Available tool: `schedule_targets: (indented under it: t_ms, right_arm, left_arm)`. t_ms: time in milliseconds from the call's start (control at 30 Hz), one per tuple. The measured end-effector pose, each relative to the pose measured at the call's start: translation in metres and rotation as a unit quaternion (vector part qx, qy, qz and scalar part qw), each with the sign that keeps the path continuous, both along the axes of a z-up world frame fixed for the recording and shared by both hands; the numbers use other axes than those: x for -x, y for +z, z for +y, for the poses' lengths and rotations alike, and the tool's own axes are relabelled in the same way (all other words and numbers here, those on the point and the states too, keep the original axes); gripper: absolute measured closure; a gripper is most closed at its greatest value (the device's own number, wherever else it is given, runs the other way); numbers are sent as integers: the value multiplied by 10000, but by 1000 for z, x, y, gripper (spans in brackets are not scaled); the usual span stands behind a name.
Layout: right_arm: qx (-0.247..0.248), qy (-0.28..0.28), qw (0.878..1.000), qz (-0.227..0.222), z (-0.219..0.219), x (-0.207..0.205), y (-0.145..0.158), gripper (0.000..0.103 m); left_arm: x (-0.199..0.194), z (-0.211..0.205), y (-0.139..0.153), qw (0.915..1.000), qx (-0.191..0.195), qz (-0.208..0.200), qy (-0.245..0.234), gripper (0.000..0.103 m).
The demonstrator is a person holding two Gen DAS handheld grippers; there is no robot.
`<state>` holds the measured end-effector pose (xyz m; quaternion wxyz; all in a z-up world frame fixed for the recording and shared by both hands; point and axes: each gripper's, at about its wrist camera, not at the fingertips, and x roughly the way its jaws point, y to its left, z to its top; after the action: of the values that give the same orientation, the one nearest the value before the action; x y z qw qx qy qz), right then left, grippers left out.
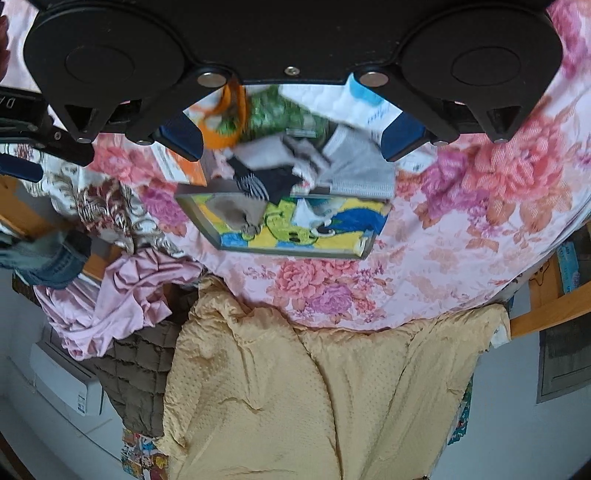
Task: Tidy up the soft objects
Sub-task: 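Open both grippers and move both tools back over the pile, then grasp the striped sock with right while left grasps the white cloth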
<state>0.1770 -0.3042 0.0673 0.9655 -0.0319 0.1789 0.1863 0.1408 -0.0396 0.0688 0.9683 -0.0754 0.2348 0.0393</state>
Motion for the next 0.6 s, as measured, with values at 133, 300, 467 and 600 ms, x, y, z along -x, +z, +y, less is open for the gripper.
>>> schedule_targets:
  t_ms: [133, 300, 467, 600]
  right_arm:
    - [-158, -101, 9995, 268, -15, 15, -8, 0]
    - [-239, -190, 9977, 612, -31, 31, -21, 0]
    - [-289, -289, 9956, 847, -37, 31, -29, 0]
    - [-174, -152, 9936, 1108, -31, 23, -37, 0]
  left_arm:
    - [13, -8, -13, 9999, 39, 139, 2, 1]
    - [25, -17, -32, 9991, 62, 392, -147, 1]
    - [29, -22, -50, 9976, -17, 608, -333, 1]
    - [30, -26, -62, 9959, -161, 758, -476, 1]
